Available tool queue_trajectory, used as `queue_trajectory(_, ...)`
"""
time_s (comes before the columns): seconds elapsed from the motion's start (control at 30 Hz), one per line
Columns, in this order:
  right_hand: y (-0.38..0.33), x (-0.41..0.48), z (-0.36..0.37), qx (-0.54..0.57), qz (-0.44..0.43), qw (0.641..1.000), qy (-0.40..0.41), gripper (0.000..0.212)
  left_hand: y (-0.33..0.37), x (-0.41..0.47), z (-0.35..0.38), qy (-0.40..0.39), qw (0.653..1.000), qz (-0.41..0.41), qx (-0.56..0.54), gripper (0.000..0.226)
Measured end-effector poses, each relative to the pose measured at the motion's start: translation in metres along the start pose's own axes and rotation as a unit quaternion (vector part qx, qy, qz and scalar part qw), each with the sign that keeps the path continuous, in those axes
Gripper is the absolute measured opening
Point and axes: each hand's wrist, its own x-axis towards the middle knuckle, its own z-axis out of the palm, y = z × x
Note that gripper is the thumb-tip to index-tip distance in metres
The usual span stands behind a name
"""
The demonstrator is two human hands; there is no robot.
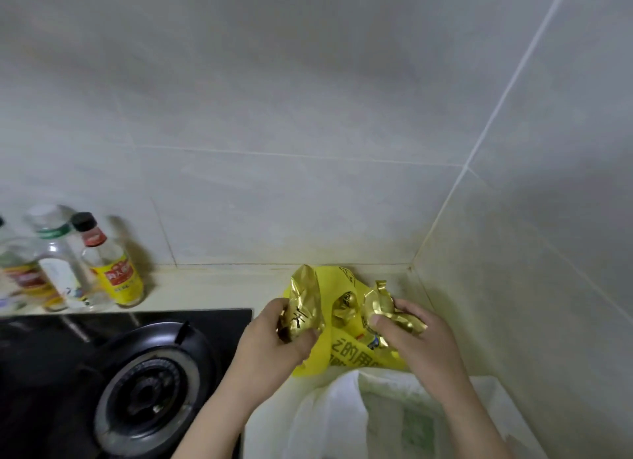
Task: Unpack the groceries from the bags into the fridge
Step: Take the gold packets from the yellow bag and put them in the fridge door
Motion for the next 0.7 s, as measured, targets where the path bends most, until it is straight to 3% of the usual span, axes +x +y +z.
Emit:
queue_trajectory(0.2, -0.018, -0.029, 0.015, 0.037, -0.008, 0.999, 0.005, 0.026, 0.005, -0.022, -0.022, 0.009, 0.996, -0.024, -0.091, 0.028)
queue_trajectory(0.37, -0.023, -0.033, 0.023, 0.081, -0.029, 0.996, -0.037, 0.027, 0.01, -0.037, -0.031, 0.025, 0.993, -0.032, -0.113, 0.03)
queue_trajectory(0.7, -0.024, -0.007, 0.054, 0.122, -0.067, 0.968, -0.209, 0.025, 0.005, -0.079, -0.036, 0.196, 0.971, -0.065, -0.121, 0.024)
